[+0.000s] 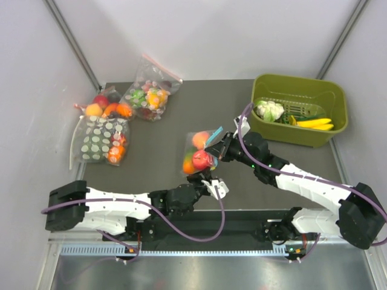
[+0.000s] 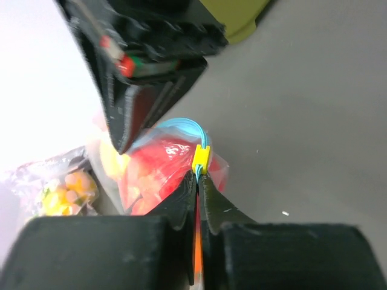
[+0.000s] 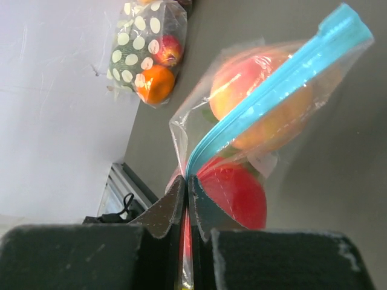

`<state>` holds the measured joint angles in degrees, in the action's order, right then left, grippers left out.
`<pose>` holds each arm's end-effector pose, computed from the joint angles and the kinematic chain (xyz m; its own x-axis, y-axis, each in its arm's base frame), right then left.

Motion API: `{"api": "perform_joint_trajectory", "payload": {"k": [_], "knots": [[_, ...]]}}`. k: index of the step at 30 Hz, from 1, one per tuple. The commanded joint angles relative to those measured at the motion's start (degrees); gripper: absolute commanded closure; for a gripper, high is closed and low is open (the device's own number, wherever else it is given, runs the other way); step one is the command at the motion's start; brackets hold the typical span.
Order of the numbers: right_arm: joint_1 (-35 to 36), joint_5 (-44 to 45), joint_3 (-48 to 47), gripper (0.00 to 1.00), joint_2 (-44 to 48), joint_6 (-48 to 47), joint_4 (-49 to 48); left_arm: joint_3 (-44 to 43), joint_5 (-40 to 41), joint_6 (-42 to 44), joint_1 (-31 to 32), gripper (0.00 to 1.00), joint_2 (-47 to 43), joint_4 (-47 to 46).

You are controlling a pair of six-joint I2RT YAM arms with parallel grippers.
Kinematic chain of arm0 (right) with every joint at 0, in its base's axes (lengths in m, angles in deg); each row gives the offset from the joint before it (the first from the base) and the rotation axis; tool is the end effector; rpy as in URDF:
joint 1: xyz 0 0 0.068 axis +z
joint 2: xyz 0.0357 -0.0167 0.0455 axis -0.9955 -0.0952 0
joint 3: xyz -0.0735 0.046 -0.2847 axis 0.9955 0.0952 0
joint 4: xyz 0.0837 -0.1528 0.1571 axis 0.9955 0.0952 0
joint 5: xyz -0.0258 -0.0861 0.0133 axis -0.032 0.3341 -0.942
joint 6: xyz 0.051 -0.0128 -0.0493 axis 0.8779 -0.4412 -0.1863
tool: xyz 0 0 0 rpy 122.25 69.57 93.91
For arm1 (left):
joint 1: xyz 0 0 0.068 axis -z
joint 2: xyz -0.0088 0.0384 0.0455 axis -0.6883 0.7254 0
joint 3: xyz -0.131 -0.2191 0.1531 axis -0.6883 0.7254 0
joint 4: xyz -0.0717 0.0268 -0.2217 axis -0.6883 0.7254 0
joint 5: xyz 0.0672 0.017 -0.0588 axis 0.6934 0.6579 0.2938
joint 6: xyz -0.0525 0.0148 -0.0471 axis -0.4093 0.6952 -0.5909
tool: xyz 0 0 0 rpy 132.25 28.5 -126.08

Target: Open the zip-top bag and remove the fake food

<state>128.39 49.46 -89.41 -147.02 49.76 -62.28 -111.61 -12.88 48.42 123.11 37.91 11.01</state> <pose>0.1800 0.1827 0.2957 -0.7144 0.3797 -0.5878 -0.3439 0.5411 0.7675 0.0805 -0.2312 0.2695 0.3342 0.5589 -0.7589 0.5626 0.5277 0.6364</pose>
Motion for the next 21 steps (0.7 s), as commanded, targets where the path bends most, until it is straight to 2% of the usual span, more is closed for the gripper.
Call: {"api": "perform_joint_trajectory", "payload": {"k": [1, 4, 7, 8, 10, 14, 16, 21], "knots": [[0.9, -2.1, -1.4, 1.0, 2.3, -0.7, -1.3, -1.1, -1.7, -2.0, -0.1, 1.0, -5.2, -0.7], [1.0, -1.8, -2.2, 0.99, 3.3, -4.9, 1.4, -1.8, -5.4, -5.3, -0.2, 1.0, -9.3, 4.4], [0.9, -0.7, -2.4, 0.76, 5.8, -11.1, 3.3, -3.8, -11.3, -9.2, -0.5, 1.0, -13.4, 13.0], [0.9, -0.3, -2.7, 0.63, 6.7, -12.6, 5.5, -4.5, -14.9, -10.4, -0.8, 1.0, -15.0, 15.4], [0.8, 1.1, -3.2, 0.45, 9.7, -17.6, 7.6, -6.7, -17.4, -13.4, -1.1, 1.0, -16.2, 21.9], [0.8, 2.3, -4.9, 0.34, 15.7, -26.9, 13.5, -11.1, -24.2, -17.2, -1.3, 1.0, -16.6, 28.7], [0.8, 2.6, -5.2, 0.3, 19.7, -32.4, 16.6, -13.1, -27.9, -19.2, -1.8, 1.0, -15.9, 34.7], [0.9, 1.2, -3.4, 0.28, 28.9, -42.8, 20.7, -16.8, -35.2, -21.9, -3.4, 1.0, -14.7, 40.3]]}}
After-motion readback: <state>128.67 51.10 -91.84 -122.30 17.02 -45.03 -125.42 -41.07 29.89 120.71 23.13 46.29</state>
